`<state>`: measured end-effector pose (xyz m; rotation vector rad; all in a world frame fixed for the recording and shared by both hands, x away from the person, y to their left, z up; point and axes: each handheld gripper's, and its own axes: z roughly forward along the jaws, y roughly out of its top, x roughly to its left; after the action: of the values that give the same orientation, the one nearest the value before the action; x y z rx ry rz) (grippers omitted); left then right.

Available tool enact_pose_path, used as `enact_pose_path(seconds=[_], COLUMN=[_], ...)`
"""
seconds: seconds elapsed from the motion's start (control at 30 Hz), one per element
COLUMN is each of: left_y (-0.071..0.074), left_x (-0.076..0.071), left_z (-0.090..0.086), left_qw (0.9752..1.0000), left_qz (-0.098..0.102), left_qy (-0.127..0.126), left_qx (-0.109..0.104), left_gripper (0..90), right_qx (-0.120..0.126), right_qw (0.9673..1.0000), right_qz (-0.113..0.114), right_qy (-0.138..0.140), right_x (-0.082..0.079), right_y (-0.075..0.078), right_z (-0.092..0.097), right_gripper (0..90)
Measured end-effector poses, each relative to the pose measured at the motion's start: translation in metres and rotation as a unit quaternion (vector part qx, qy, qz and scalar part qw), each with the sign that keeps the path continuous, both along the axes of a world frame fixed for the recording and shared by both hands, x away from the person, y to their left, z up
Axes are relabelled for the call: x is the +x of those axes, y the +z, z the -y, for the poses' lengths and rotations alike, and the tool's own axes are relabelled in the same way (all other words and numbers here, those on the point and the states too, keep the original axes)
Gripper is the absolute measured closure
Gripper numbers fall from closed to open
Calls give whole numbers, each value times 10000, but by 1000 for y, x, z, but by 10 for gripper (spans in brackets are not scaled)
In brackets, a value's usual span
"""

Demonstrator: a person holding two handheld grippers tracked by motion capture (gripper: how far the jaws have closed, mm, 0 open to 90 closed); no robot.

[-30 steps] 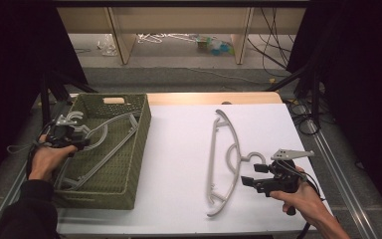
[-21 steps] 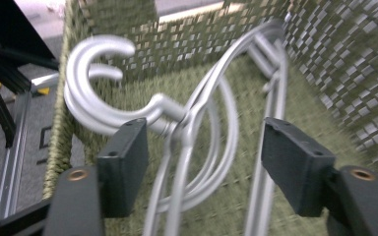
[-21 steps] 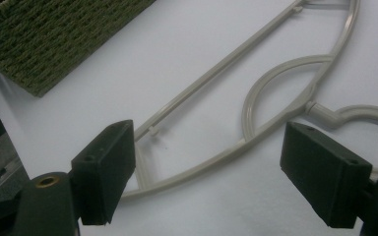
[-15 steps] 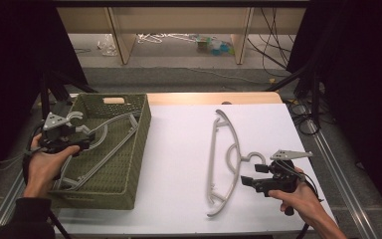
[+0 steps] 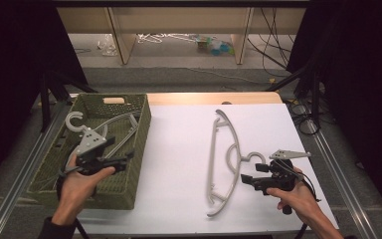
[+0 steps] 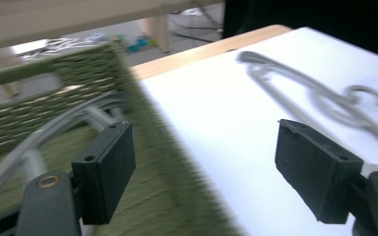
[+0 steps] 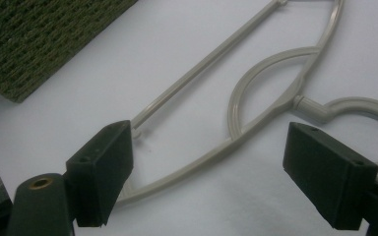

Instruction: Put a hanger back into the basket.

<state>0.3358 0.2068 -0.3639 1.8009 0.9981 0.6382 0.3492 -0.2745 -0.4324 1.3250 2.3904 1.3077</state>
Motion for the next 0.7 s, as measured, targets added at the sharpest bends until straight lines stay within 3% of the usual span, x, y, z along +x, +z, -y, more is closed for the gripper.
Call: enact_pose_path(seconds=[0.2, 0.33, 0.47, 0.53, 0.6, 0.7], left_y=[-9, -19, -23, -28, -35, -41], left_x=[-7, -10, -16, -18, -22, -26], left_z=[35, 50, 62, 66, 71, 77], left_qw=[9991, 9980, 9973, 9972, 9968, 9963], left_qz=[61, 32, 117, 158, 81, 130], left_qy=[-394, -630, -723, -735, -774, -845], left_qx=[116, -50, 6, -64, -167, 16], left_gripper=[216, 209, 200, 197, 193, 187], right_qx=[-59, 28, 22, -91, -24, -43], right_qw=[10000, 10000, 9999, 9999, 9998, 9999], right_qz=[-4, 8, 49, 32, 73, 121], right_qy=[-80, -78, -107, -90, -161, -82], right_x=[1, 1, 1, 0, -1, -1], right_y=[-3, -6, -8, -6, -7, -8], right_z=[0, 0, 1, 1, 0, 0], right_gripper=[196, 193, 191, 190, 189, 187])
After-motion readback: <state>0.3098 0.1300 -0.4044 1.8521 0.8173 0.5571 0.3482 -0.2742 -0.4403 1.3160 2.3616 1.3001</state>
